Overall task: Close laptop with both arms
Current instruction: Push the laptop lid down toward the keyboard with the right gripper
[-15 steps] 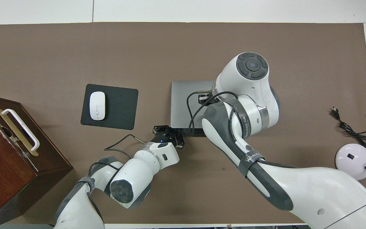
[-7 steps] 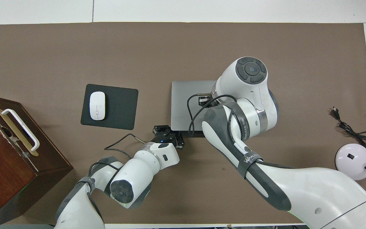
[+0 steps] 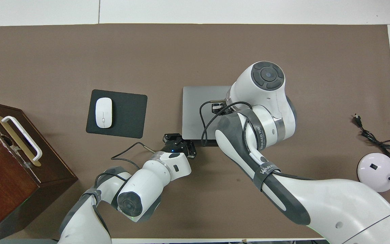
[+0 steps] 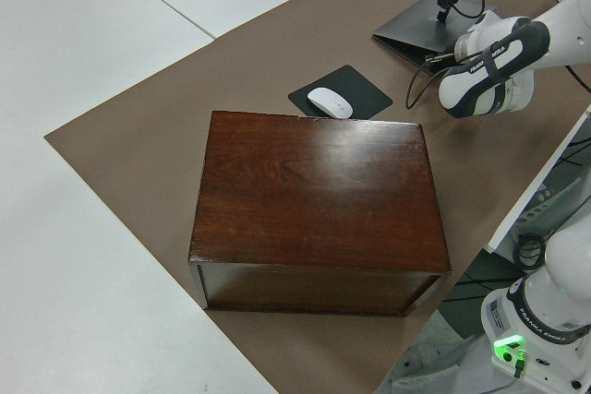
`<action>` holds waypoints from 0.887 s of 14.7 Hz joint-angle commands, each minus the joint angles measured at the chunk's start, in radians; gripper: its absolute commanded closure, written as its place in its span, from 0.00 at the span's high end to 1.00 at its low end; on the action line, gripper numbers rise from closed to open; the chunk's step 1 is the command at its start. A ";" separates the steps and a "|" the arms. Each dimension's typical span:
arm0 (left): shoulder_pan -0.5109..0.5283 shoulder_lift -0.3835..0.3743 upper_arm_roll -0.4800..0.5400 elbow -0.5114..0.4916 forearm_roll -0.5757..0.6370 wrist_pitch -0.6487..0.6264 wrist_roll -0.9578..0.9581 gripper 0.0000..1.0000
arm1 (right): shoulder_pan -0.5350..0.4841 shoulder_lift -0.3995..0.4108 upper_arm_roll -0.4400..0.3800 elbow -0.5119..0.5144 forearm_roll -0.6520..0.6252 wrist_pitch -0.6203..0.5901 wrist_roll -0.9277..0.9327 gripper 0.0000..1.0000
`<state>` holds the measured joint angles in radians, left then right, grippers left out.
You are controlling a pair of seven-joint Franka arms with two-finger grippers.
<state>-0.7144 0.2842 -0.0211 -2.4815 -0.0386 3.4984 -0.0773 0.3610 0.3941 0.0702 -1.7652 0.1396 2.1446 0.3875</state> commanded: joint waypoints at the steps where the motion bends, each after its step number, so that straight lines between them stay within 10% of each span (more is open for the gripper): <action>1: -0.013 0.067 0.032 0.004 -0.007 0.004 0.028 0.00 | -0.008 -0.026 0.006 -0.031 0.028 0.012 -0.027 0.00; 13: -0.013 0.067 0.038 0.004 -0.007 0.004 0.030 0.00 | -0.149 -0.055 0.000 0.236 0.012 -0.340 -0.179 0.00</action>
<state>-0.7151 0.2845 -0.0202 -2.4815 -0.0386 3.4991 -0.0750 0.2501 0.3471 0.0632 -1.5773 0.1396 1.8649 0.2627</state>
